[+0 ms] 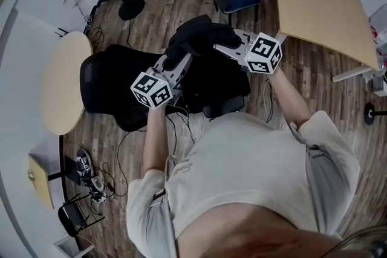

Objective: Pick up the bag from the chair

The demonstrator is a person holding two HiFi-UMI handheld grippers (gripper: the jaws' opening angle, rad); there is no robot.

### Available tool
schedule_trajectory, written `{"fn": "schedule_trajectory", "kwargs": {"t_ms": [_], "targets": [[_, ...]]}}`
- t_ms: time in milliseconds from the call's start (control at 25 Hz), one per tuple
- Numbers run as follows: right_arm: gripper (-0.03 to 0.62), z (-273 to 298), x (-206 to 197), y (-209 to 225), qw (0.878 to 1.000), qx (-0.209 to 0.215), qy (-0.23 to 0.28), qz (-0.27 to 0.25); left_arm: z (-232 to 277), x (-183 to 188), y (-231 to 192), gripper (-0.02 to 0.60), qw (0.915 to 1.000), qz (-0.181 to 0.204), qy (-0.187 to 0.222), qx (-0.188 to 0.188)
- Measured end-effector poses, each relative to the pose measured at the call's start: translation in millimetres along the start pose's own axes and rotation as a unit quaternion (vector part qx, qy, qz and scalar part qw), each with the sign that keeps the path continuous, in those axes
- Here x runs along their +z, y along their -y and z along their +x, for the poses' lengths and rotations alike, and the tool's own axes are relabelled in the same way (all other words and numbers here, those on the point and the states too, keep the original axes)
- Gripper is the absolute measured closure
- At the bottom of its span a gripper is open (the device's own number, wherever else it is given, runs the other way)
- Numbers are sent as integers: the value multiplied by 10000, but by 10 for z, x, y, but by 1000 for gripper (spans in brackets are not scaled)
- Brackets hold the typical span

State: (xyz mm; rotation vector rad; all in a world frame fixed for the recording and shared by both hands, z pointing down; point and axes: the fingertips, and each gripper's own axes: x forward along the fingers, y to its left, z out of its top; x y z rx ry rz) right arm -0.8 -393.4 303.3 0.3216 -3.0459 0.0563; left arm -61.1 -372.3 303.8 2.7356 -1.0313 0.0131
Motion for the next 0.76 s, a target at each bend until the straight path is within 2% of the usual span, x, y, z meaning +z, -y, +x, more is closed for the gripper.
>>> {"fn": "schedule_trajectory", "kwargs": {"t_ms": [400,760], "targets": [[573,128,-37,-33,9999,128,-80,-18,-106,-59,-70,525,9998,-148,54,105],[572,296,-203,-48,9994,159,-196,241,-189,-216,-241,525,9997,-208,-103,125]]}}
